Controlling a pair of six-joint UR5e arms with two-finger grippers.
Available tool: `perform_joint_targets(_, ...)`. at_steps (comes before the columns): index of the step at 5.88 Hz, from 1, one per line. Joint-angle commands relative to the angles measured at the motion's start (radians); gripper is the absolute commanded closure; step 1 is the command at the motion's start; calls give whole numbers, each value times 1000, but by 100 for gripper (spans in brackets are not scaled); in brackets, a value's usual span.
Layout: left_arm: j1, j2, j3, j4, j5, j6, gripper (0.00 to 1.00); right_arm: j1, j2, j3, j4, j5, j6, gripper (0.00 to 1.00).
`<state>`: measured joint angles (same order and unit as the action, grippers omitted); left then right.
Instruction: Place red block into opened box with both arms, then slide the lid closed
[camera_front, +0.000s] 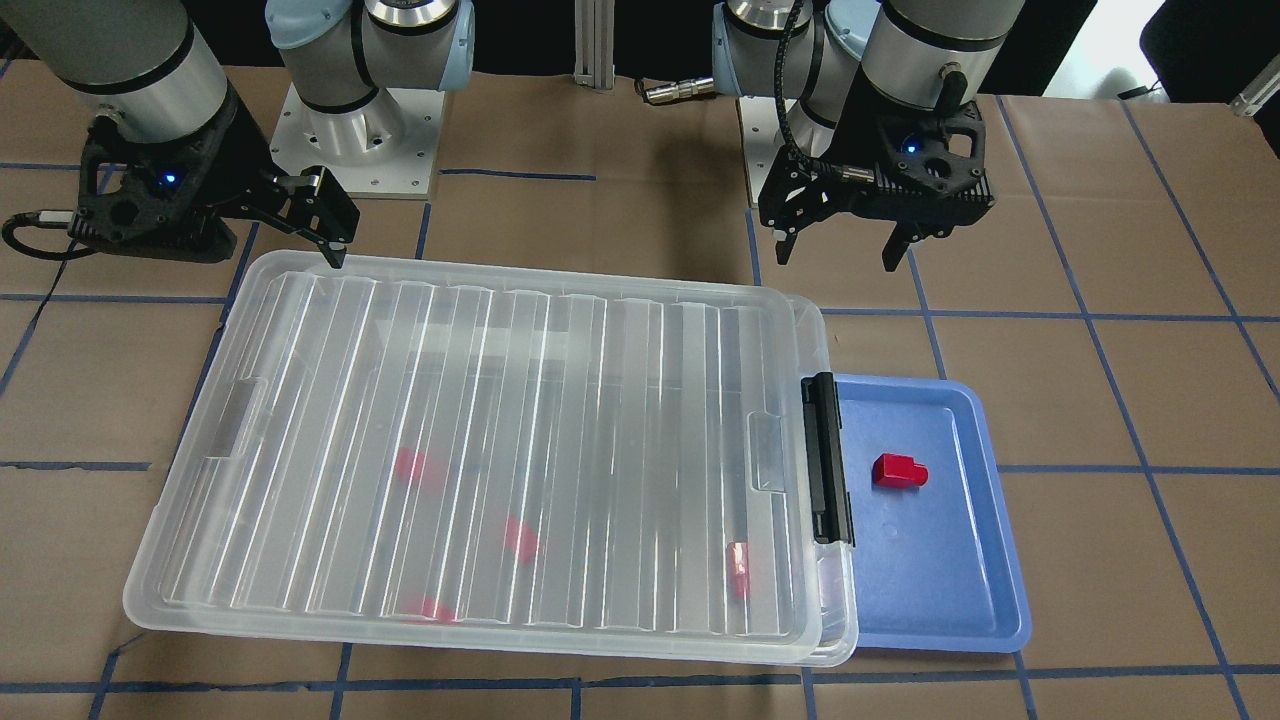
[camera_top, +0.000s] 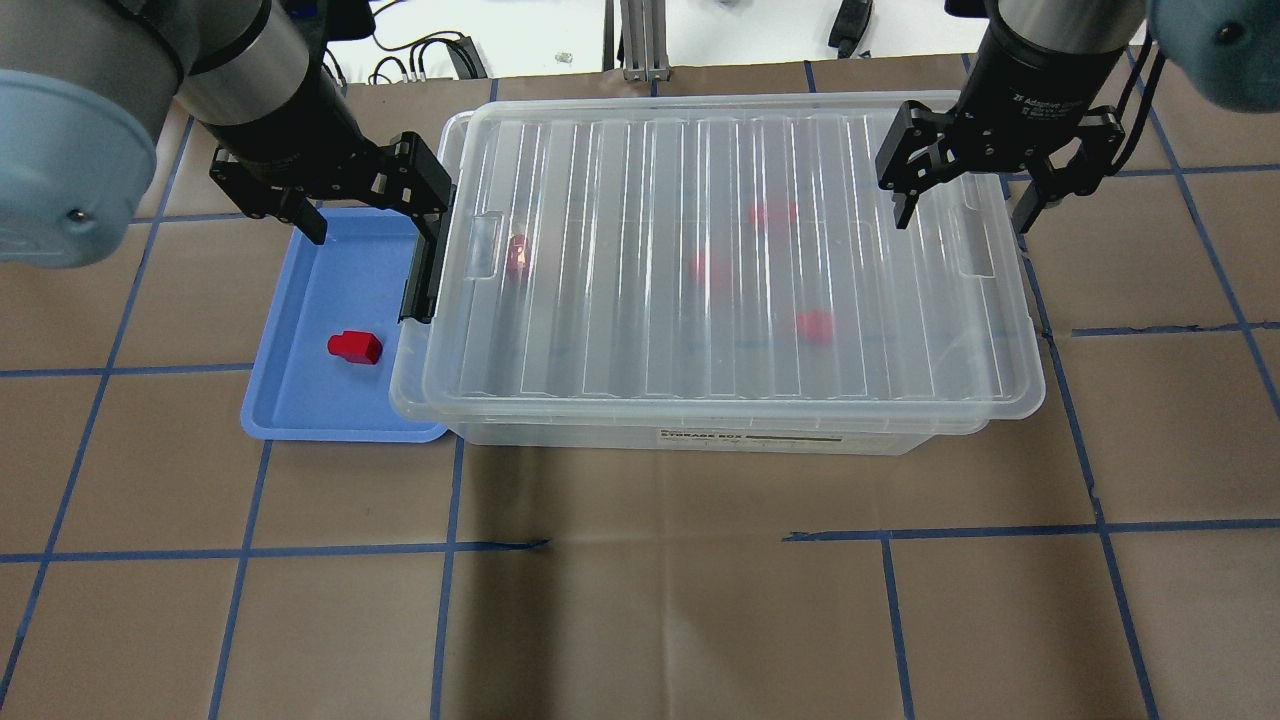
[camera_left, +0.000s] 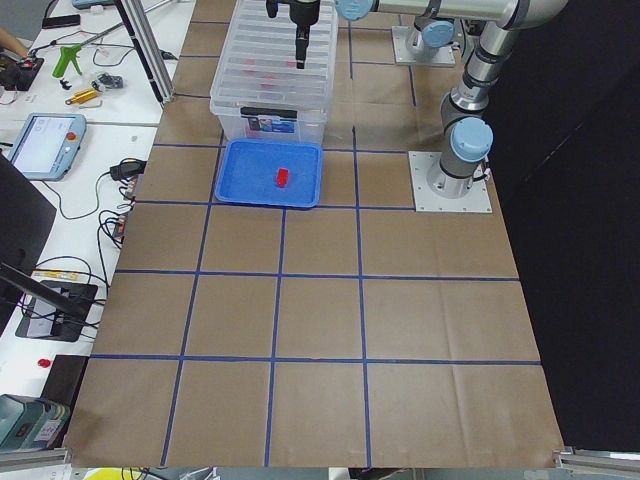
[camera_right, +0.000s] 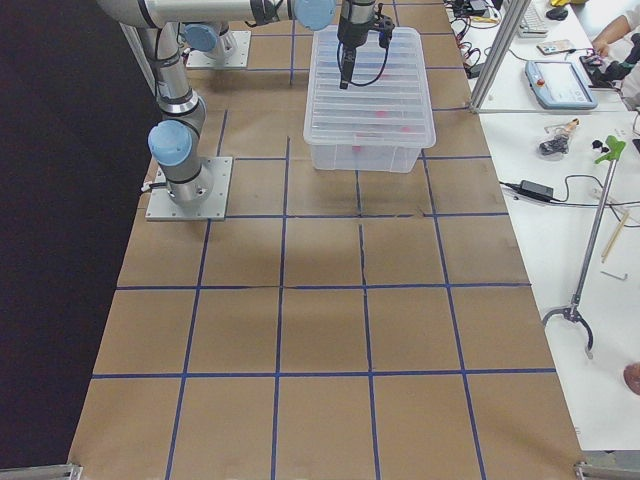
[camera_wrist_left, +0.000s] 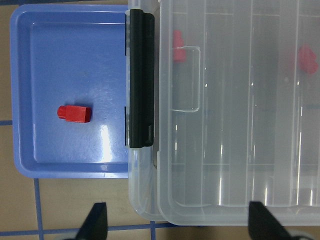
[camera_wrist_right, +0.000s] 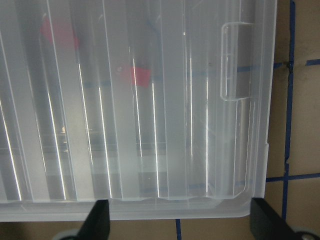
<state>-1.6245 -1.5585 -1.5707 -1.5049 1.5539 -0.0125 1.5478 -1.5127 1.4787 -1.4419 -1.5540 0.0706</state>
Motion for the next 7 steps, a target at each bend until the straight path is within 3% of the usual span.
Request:
perform_joint_targets(1,0,0,1,0,-2,5,2,-1,0,-1,1,-8,0,0)
perform_joint_targets(5,0,0,1,0,-2,11,2,-21,11,30,-12,-18,-21,0)
perform_joint_targets(7,0,0,-3,2,-2,11,2,-160,19,112,-79,-14,-143,0)
